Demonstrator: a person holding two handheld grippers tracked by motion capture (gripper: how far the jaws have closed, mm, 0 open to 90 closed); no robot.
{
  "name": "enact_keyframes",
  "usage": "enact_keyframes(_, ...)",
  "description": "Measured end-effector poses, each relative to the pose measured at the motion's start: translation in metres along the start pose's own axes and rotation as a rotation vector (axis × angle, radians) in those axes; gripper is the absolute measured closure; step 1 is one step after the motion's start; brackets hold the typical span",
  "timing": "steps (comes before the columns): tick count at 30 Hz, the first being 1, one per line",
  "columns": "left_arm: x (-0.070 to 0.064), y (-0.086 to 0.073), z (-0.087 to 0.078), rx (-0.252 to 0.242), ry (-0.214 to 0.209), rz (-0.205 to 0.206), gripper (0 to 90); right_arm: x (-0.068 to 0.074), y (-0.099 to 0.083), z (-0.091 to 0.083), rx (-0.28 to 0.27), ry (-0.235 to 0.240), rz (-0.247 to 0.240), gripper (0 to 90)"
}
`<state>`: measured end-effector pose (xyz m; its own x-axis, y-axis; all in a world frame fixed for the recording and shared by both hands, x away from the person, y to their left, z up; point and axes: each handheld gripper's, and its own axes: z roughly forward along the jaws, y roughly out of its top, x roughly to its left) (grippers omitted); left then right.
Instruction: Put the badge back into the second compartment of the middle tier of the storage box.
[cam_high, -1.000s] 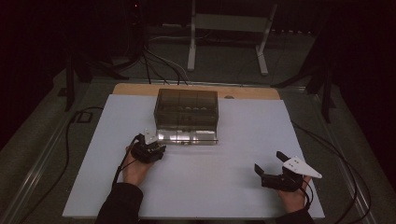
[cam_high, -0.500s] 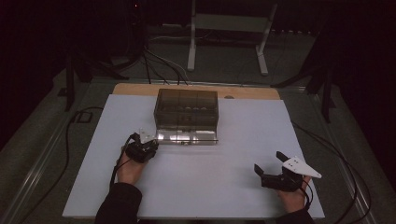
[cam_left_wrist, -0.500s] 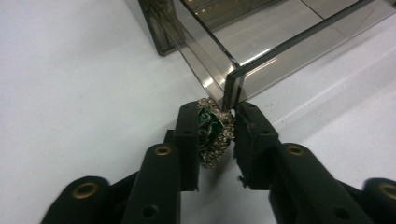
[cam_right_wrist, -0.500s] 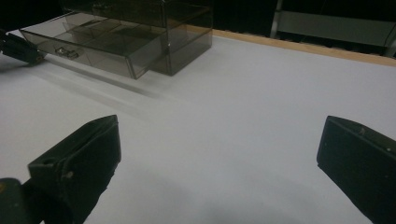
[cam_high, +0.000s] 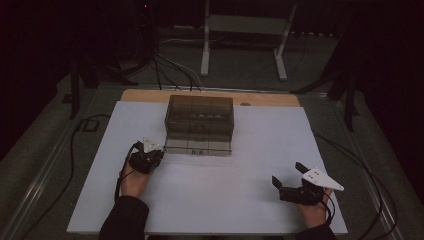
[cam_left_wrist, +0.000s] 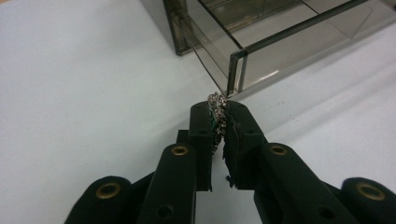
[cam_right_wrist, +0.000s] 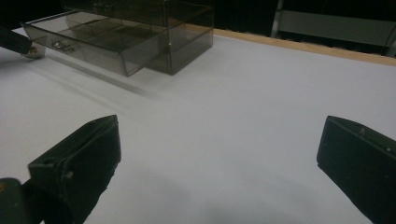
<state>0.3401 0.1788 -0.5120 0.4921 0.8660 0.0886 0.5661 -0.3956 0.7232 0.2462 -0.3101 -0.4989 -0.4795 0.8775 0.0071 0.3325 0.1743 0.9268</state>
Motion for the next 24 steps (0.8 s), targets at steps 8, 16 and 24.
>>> enact_keyframes(8, 0.001, 0.000, 0.001, 0.009, -0.005, -0.015, 84.3, 0.000, 0.000, 0.000, 0.002, 0.001, -0.001, 0.0)
enact_keyframes(16, 0.002, 0.003, 0.002, 0.024, -0.002, -0.016, 84.4, 0.001, 0.000, 0.001, 0.004, 0.003, -0.003, 0.0)
enact_keyframes(24, 0.000, 0.011, 0.003, 0.064, 0.020, 0.008, 87.3, 0.001, 0.000, 0.002, 0.009, 0.003, -0.003, 0.0)
